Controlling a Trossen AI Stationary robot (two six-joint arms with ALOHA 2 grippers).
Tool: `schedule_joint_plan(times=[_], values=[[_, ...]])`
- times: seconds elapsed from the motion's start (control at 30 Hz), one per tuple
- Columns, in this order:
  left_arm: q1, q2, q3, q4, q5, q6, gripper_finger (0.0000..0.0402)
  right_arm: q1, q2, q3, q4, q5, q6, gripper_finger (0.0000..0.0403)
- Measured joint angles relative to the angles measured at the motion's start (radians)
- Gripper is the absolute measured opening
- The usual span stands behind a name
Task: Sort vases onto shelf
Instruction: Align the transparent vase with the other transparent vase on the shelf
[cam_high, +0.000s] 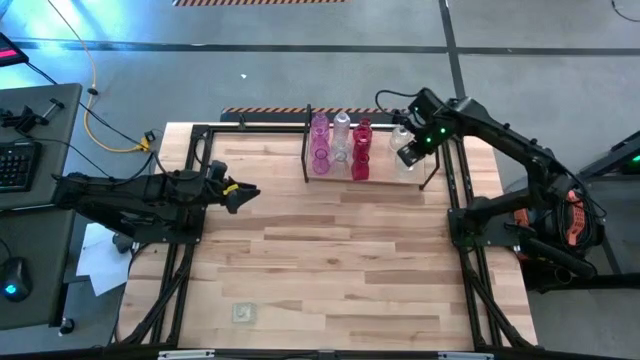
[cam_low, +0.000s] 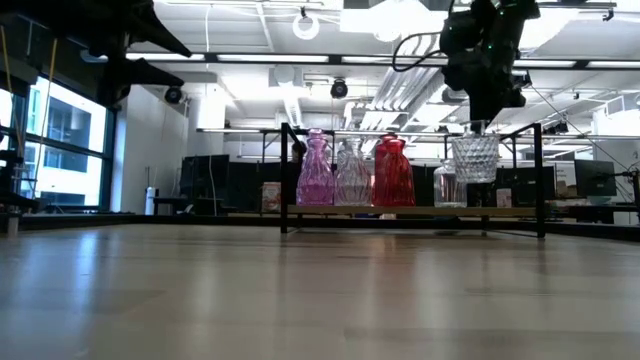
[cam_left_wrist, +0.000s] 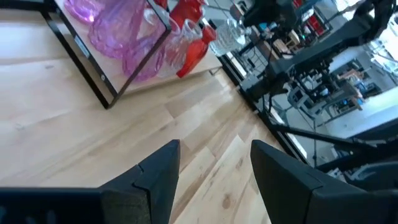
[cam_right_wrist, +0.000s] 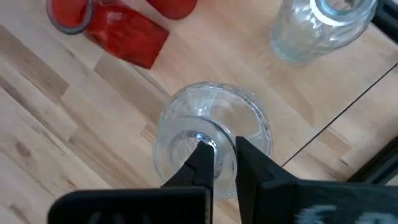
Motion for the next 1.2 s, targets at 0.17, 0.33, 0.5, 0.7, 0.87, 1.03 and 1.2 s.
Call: schedule_joint_plan(times=[0.17, 0.33, 0.5, 0.7, 0.87, 1.03, 1.2], values=[[0.0, 0.0, 0.0, 0.013, -0.029, 0.008, 0.0186, -0.027, 0.033, 0.0, 0.003, -0.035, -0.025, 0.0007], [0.0, 0.0, 0.0, 0.013, -0.032, 0.002, 0.0186, -0.028, 0.088, 0.0, 0.025, -0.04, -0.053, 0.0007], [0.0, 0.0, 0.0, 0.013, -0.032, -0.001, 0.0186, -0.049, 0.121, 0.0, 0.103, -0.041, -0.062, 0.0007], [0.0, 0.0, 0.0, 0.013, -0.032, -0.016, 0.0186, -0.086, 0.133, 0.0, 0.097, -0.052, -0.073, 0.0007], [0.0, 0.0, 0.0, 0.013, -0.033, -0.016, 0.0186, -0.101, 0.133, 0.0, 0.084, -0.051, -0.081, 0.001], [0.0, 0.0, 0.0, 0.013, -0.033, -0.015, 0.0186, -0.105, 0.133, 0.001, 0.084, -0.032, -0.07, 0.0031], [0.0, 0.0, 0.0, 0.013, -0.033, -0.016, 0.0186, -0.104, 0.133, 0.001, 0.08, -0.017, -0.07, 0.0045]])
